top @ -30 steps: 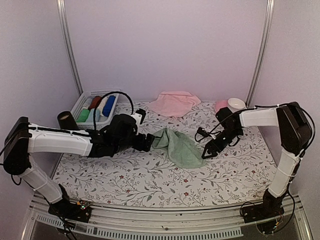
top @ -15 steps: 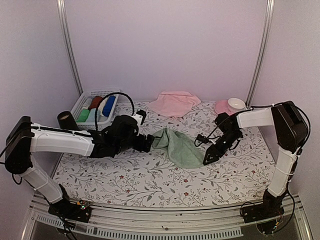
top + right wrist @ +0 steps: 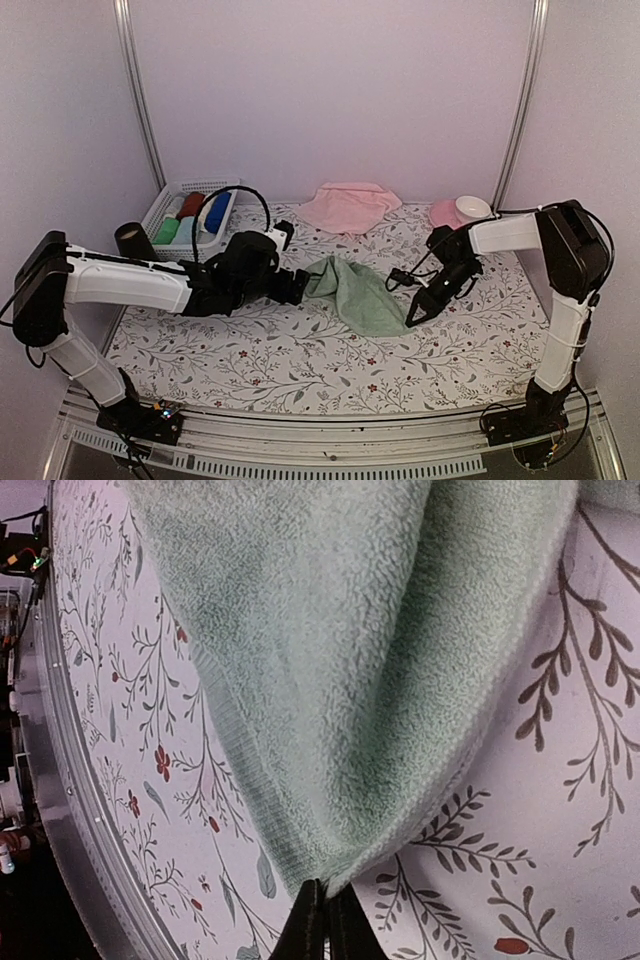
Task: Roll the towels
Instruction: Pick up the towel from the center of the board.
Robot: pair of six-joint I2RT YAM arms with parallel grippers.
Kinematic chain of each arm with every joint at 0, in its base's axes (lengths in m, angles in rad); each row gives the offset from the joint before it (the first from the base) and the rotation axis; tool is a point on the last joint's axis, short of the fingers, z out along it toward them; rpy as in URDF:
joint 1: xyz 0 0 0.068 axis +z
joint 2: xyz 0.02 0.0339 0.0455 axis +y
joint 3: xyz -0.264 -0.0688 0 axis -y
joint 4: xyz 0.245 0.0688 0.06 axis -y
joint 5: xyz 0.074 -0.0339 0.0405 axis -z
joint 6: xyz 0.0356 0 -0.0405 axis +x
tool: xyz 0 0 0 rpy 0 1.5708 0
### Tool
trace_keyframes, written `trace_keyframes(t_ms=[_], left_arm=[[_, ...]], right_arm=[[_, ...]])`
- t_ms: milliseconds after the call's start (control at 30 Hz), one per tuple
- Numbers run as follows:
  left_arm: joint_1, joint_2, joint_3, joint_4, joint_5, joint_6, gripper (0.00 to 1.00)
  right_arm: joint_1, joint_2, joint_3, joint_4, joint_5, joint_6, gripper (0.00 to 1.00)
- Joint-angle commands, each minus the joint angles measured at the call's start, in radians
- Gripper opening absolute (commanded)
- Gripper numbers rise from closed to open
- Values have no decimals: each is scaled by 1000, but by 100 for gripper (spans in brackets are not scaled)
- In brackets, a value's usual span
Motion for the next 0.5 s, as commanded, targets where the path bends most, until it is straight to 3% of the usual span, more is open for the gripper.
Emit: trace_keyframes(t_ms=[0,267,467], left_arm=[[-11,9,-1,22,-19,10,96],[-11,-28,-8,48,5,38,97],[-14,-41,-32,118,76,60,97]], right_arm=[[1,-40,64,-3,70,-3,2],[-25,-352,153,188,599,-44,2],[-25,-556,136,370,730,-142,2]])
